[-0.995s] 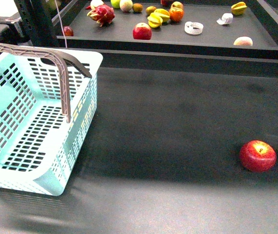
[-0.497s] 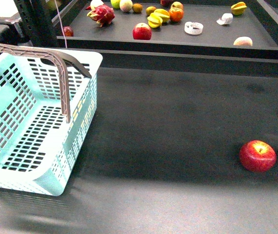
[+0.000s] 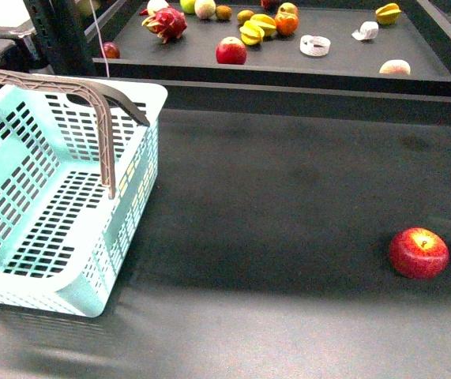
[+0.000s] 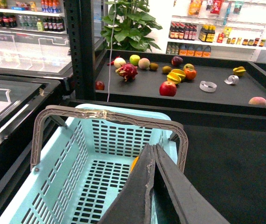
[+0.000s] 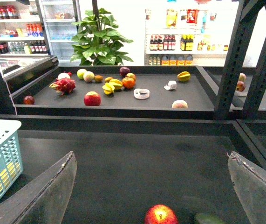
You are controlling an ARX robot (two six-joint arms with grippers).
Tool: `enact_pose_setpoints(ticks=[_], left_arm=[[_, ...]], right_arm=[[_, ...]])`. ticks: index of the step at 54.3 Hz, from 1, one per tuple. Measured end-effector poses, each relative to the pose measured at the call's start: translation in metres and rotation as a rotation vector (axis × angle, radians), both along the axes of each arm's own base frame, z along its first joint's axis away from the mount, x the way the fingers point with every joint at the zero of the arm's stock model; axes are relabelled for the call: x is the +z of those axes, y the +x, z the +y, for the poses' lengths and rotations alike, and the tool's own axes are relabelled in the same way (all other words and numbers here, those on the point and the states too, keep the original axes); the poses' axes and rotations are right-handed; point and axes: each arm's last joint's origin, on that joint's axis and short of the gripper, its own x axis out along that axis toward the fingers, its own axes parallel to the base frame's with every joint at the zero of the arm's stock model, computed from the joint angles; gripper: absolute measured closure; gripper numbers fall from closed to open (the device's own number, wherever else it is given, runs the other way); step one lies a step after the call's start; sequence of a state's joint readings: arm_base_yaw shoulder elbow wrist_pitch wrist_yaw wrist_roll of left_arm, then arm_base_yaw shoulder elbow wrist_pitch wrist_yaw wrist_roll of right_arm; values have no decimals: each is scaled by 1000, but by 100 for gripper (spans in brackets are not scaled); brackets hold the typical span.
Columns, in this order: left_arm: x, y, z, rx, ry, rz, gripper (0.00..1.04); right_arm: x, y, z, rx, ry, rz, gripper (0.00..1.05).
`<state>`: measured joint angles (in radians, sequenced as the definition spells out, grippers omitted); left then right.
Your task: Pick mango with right arm and hold basket with left
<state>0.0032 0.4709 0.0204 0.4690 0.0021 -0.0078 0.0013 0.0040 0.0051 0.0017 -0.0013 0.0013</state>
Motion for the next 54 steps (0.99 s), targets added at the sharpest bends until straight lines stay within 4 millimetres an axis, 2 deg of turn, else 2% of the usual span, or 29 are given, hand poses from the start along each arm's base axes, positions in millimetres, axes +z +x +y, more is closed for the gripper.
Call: enact_pose_setpoints(ticks=[54], left_arm=[[-2,-31,0,0,0,1,101]], right_arm=[[0,0,0,0,0,0,8]])
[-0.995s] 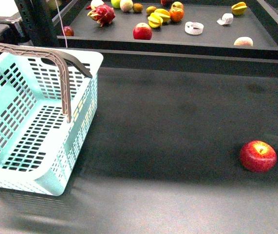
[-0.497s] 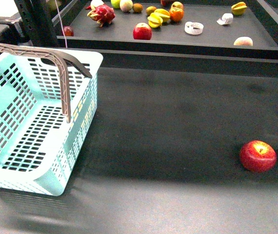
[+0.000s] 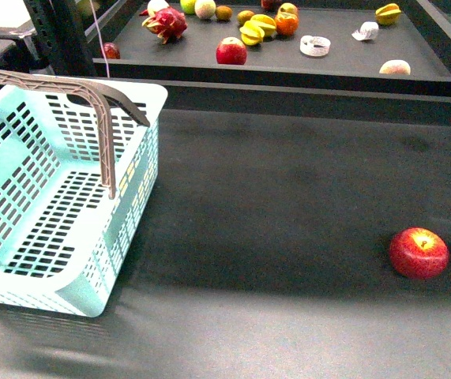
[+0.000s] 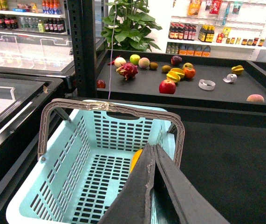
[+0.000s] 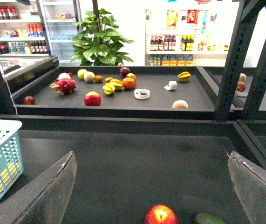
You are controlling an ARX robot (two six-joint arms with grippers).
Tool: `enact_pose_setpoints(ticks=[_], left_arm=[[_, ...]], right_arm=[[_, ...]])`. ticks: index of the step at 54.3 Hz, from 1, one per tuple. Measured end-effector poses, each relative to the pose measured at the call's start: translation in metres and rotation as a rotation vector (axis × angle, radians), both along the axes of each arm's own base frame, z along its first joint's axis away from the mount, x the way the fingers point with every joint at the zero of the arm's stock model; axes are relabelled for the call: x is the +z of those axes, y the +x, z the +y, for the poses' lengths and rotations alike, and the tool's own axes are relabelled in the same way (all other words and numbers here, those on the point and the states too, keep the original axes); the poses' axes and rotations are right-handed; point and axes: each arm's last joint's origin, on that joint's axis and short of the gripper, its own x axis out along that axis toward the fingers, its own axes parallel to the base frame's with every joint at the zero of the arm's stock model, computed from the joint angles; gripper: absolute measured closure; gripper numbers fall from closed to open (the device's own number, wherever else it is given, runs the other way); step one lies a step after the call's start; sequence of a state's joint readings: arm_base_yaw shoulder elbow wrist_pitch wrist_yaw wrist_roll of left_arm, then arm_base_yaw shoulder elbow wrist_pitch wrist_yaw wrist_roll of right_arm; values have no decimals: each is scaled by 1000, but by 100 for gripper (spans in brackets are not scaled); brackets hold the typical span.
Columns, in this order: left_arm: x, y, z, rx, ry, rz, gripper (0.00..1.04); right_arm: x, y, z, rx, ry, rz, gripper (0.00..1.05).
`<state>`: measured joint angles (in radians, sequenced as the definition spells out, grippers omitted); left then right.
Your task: Pick mango with right arm and hold basket with left
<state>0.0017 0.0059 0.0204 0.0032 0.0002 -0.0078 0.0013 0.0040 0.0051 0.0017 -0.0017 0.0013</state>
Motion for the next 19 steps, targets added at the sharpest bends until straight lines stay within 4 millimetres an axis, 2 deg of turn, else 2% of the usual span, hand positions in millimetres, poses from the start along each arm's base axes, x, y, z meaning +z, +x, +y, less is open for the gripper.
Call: enact_pose_setpoints(ticks=[19], left_arm=[[0,0,0,0,0,-1,101]], right_arm=[[0,0,0,0,0,0,8]])
